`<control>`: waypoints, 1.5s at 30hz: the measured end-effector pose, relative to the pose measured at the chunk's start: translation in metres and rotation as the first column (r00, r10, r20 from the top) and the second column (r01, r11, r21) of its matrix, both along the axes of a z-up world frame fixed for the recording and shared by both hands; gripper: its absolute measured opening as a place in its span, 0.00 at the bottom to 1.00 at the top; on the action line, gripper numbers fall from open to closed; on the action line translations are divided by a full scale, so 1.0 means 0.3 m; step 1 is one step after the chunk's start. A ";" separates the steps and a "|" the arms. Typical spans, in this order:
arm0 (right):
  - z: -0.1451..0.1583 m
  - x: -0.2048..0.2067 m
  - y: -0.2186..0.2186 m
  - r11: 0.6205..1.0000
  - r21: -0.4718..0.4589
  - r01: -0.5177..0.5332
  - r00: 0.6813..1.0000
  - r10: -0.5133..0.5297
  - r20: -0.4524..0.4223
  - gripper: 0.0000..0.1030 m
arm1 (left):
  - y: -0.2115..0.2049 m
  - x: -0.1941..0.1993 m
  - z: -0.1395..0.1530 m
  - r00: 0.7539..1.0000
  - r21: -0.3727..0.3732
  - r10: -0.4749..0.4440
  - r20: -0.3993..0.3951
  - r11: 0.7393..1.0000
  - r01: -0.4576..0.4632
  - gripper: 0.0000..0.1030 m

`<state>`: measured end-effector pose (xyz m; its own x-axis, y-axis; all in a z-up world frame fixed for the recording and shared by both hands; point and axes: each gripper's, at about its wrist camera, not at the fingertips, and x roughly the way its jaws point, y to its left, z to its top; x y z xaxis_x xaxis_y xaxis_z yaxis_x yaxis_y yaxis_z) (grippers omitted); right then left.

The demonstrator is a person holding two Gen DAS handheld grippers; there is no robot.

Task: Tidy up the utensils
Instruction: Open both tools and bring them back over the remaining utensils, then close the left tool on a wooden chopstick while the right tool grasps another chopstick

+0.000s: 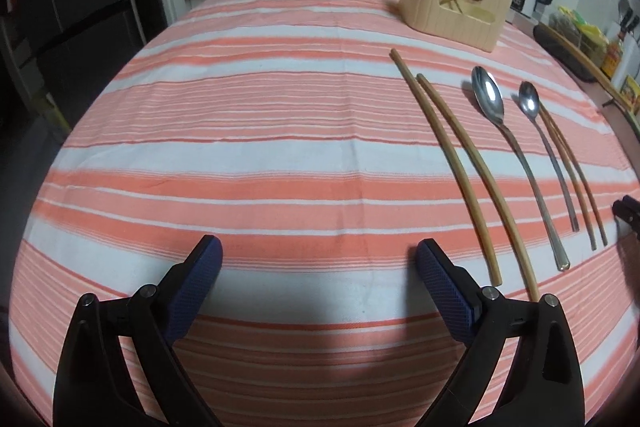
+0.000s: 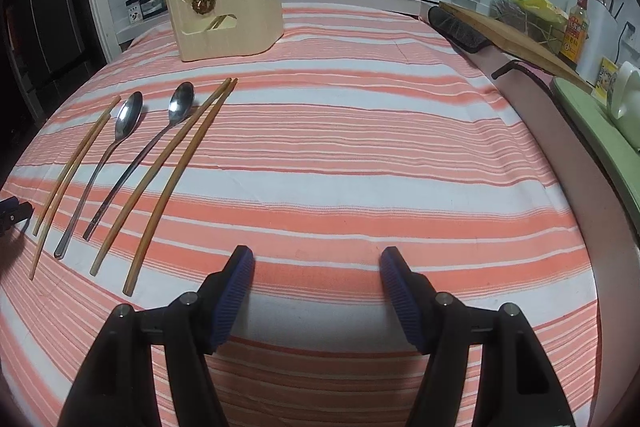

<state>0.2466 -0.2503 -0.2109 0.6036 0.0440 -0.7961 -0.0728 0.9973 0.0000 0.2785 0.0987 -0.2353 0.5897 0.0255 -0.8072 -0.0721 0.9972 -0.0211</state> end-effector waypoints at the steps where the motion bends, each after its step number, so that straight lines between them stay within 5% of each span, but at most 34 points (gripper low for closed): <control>1: -0.001 0.000 0.002 1.000 -0.002 0.001 1.000 -0.001 0.001 0.66 | -0.005 0.003 -0.002 1.000 0.006 -0.005 -0.005 1.000 0.005 0.97; 33: 0.005 0.000 0.005 1.000 -0.014 0.001 1.000 -0.001 0.002 0.66 | 0.006 -0.006 0.001 1.000 -0.003 -0.009 0.010 1.000 0.009 0.99; 38: 0.017 -0.009 -0.002 1.000 0.017 -0.010 1.000 0.009 0.022 0.66 | -0.003 -0.033 0.034 0.996 -0.034 -0.045 0.075 0.998 0.048 0.99; 41: 0.066 -0.060 0.021 0.999 0.006 -0.038 0.993 0.037 0.109 0.66 | -0.039 -0.068 0.059 0.988 -0.071 -0.093 0.119 0.992 0.102 0.99; 45: 0.097 -0.134 0.124 0.984 0.042 -0.175 0.979 0.169 0.114 0.66 | -0.128 -0.079 0.058 0.977 -0.045 -0.180 0.112 0.982 0.186 0.99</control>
